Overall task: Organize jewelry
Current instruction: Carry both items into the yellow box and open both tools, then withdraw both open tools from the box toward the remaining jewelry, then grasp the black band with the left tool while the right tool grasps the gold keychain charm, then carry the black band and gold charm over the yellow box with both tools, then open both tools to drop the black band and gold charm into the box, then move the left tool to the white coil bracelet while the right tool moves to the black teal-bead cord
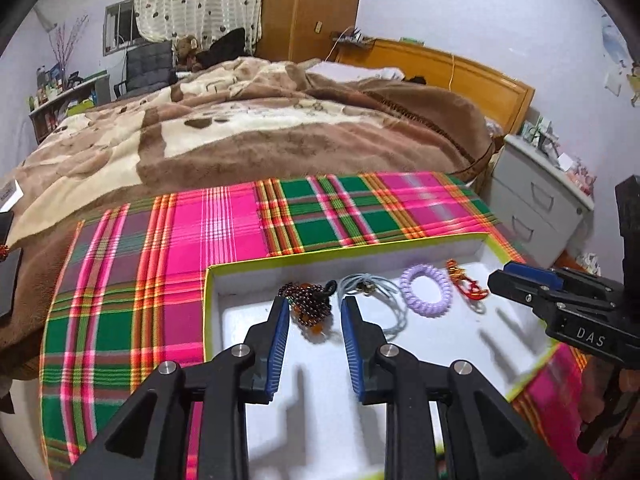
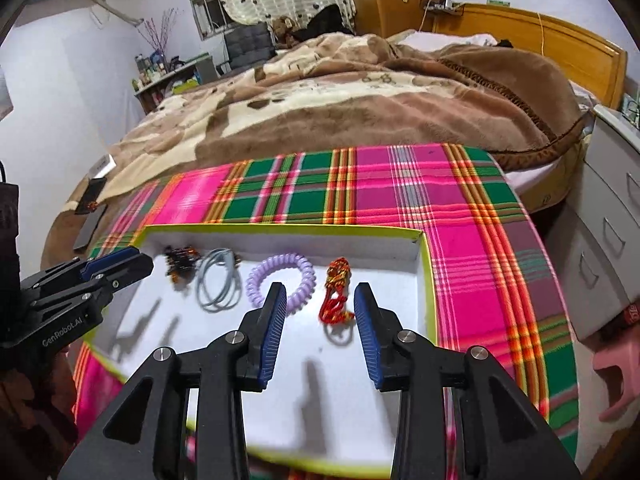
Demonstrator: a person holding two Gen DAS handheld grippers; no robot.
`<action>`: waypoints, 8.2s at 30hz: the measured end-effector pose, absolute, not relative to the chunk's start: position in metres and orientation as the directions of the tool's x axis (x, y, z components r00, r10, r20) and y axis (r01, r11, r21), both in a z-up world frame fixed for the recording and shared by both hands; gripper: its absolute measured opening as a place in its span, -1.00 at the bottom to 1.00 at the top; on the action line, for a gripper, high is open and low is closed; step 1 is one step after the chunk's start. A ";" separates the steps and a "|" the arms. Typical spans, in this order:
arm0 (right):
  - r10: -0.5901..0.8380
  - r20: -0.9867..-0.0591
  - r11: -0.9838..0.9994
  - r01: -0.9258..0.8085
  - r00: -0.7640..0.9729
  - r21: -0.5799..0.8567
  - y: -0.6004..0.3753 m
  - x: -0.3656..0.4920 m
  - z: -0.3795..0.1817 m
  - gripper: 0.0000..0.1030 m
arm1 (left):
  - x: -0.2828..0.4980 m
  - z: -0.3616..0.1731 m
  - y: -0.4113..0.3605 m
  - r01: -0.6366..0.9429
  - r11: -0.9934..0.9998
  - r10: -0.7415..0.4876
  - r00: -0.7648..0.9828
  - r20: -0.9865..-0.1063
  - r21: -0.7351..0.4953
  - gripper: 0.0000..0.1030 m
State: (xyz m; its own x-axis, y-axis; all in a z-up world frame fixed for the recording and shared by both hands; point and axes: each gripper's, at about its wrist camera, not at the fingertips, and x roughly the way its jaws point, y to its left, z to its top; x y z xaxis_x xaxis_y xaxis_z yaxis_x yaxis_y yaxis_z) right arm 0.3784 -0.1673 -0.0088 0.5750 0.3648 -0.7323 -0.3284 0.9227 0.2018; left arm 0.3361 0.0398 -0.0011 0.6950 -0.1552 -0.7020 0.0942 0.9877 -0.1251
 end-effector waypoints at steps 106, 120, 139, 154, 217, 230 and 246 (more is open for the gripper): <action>0.281 -0.743 0.951 -0.279 0.607 0.132 -0.192 0.202 -0.030 -0.67 | 0.196 -0.023 -0.009 0.147 0.977 -0.212 0.638 -0.740 -0.153 -0.86; 0.296 -0.711 0.949 -0.279 0.638 0.144 -0.195 0.200 -0.013 -0.67 | 0.186 -0.001 0.004 0.158 0.969 -0.245 0.674 -0.696 -0.189 -0.87; 0.307 -0.660 0.943 -0.312 0.685 0.115 -0.189 0.239 0.018 -0.67 | 0.216 0.031 0.027 0.128 0.974 -0.221 0.732 -0.645 -0.188 -0.88; 0.297 -0.703 0.940 -0.326 0.646 0.097 -0.180 0.323 0.004 -0.67 | 0.289 0.025 0.064 0.046 0.988 -0.132 0.735 -0.665 -0.145 -0.88; 0.372 -0.657 0.916 -0.373 0.656 0.146 -0.189 0.265 0.021 -0.32 | 0.224 0.028 0.042 0.102 0.992 -0.123 0.773 -0.622 -0.070 -0.95; 0.401 -0.653 0.906 -0.382 0.643 0.180 -0.195 0.191 0.010 -0.32 | 0.153 0.017 0.025 0.140 0.987 -0.161 0.764 -0.624 -0.084 -0.95; 0.418 -0.677 0.904 -0.350 0.606 0.244 -0.202 0.151 -0.011 -0.32 | 0.110 0.000 0.017 0.170 0.981 -0.188 0.738 -0.649 -0.091 -0.71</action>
State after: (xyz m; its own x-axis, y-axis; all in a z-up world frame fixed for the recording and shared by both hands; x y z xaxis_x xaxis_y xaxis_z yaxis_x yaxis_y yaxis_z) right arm 0.1514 -0.2018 -0.0115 0.6058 0.4176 -0.6772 -0.3503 0.9042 0.2443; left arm 0.1104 0.0173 0.0001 0.7376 -0.1878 -0.6486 0.1700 0.9813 -0.0908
